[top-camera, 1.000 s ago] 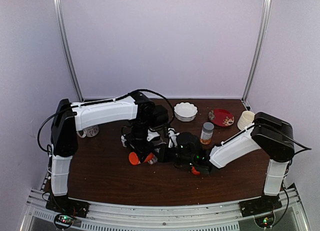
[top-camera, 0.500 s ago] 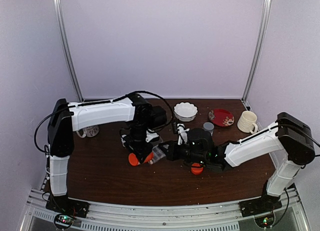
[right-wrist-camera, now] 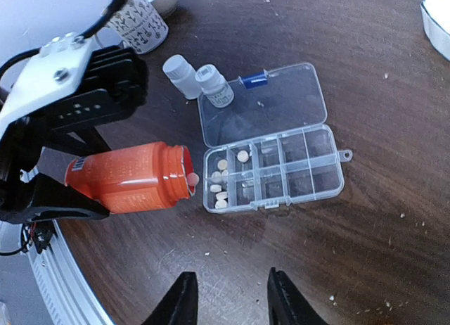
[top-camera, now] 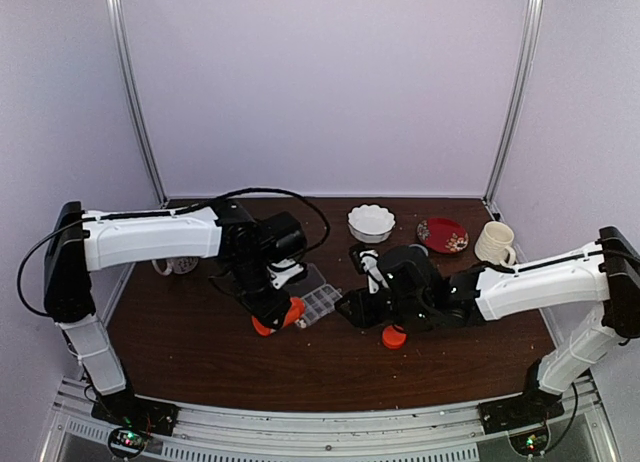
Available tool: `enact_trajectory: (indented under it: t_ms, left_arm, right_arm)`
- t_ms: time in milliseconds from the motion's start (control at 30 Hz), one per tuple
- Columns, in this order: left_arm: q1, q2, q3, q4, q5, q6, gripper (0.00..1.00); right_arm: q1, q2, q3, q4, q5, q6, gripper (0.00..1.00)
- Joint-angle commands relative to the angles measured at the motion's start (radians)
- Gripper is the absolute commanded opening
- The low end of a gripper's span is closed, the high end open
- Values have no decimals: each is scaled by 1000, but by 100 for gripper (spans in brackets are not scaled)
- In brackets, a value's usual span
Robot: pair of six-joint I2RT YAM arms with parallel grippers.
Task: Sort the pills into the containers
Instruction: Pour the pill into the compartment of the pill container, then pick up the lid of the pill bottle from the center of the board.
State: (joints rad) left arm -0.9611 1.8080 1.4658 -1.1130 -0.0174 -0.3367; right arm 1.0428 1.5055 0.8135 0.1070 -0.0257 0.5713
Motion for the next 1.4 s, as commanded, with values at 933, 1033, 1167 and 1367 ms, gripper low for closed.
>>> enact_trajectory:
  t_ms: [933,1033,1167,1367]
  left_arm:
    - [-5,-1184,-746,1178,108,142,0]
    - [-4,-1225,-742,1219,105,180,0]
    - [-5,-1233,-753,1260,133,210,0]
    - [-4,-1263,-795,1382,151,217,0]
  right_arm:
    - [-117,110,252,-929,42,-192,91]
    - [-118,130,248,-915,29,-192,89]
    - [-119,153,234,-896,17,-191,87]
    - [-121,178,226,-871,-5,-191,82]
